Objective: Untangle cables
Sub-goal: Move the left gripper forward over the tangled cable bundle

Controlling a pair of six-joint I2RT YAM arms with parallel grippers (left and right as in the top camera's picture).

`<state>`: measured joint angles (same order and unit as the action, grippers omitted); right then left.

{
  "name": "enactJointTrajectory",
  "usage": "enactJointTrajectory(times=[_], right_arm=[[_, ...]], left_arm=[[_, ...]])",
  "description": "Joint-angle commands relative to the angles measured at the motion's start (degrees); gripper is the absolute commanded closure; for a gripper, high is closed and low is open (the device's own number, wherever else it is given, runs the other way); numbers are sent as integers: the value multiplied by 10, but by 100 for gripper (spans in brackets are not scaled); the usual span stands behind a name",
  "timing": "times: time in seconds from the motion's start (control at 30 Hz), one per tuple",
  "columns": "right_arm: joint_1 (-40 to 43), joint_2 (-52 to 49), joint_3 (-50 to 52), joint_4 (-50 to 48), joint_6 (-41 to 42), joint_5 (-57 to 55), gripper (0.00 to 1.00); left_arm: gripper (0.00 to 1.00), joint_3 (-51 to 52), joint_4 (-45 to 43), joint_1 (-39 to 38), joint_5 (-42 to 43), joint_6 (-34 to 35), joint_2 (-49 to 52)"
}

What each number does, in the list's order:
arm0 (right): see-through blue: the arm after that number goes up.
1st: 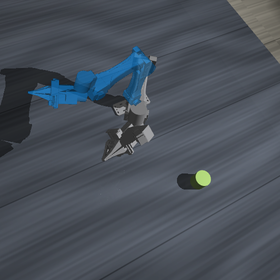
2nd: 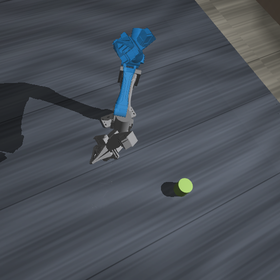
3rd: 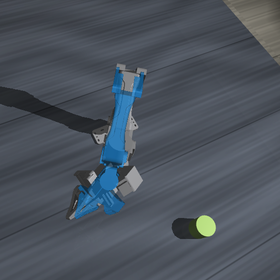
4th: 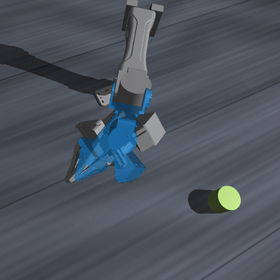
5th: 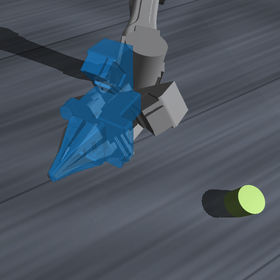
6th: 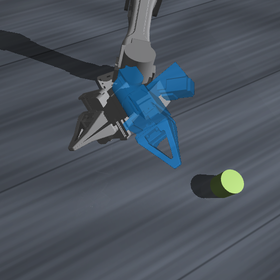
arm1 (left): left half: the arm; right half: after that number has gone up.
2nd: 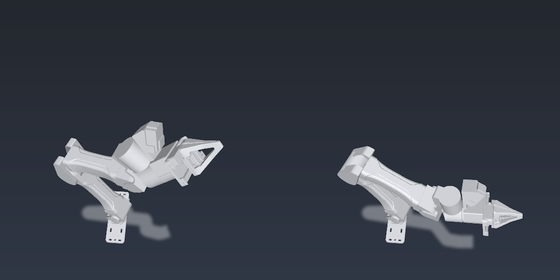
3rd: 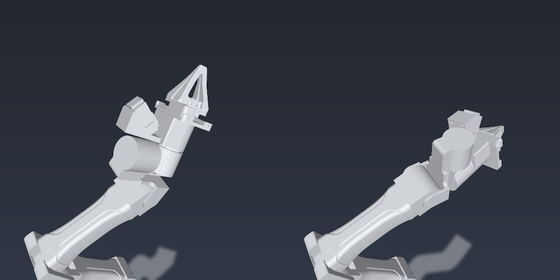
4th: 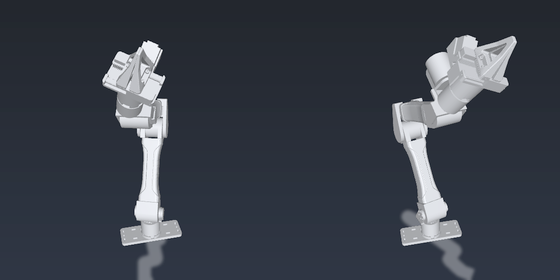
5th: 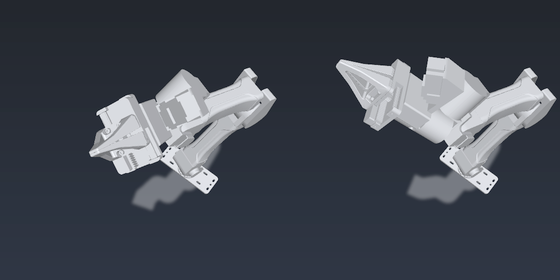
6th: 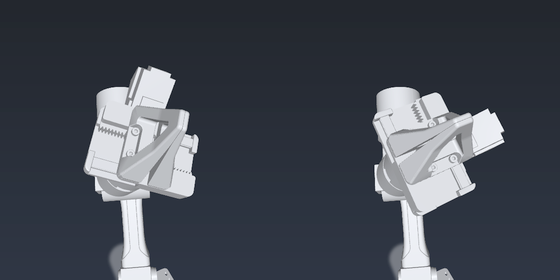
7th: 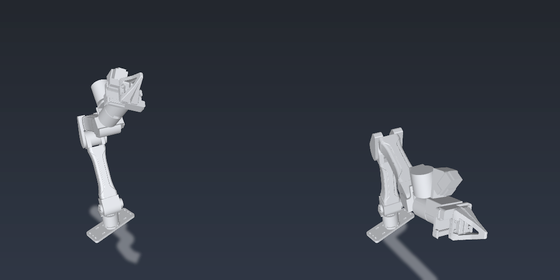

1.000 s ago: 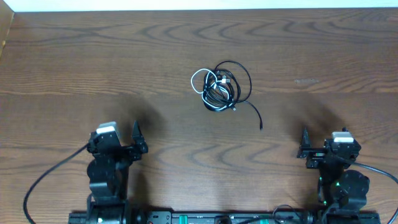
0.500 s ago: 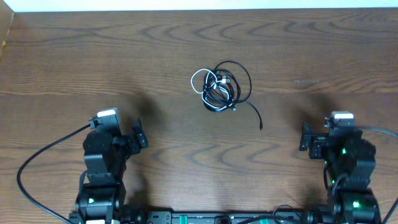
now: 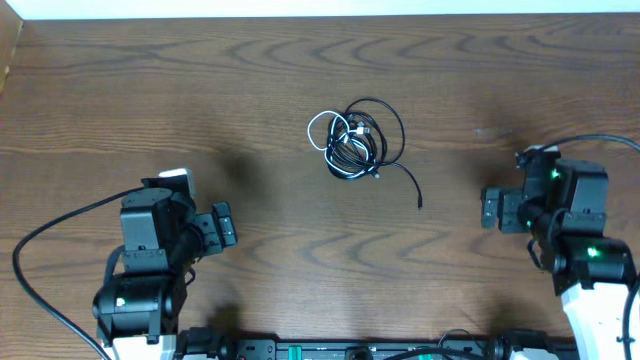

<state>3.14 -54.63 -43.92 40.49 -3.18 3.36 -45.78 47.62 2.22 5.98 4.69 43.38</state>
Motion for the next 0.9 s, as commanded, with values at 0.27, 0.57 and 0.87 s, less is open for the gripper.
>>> enactJointTrajectory(times=[0.27,0.57,0.87], right_arm=[[-3,-2,-16,-23,-1,129,1],[-3,-2,-16,-19,39,68,1],[-3,-8,-16,-17,51,31,1]], left_arm=[[7,-14,34,1,52,5,1],[7,-45,-26,1,70,14,28],[7,-191,14,-32,66,16,202]])
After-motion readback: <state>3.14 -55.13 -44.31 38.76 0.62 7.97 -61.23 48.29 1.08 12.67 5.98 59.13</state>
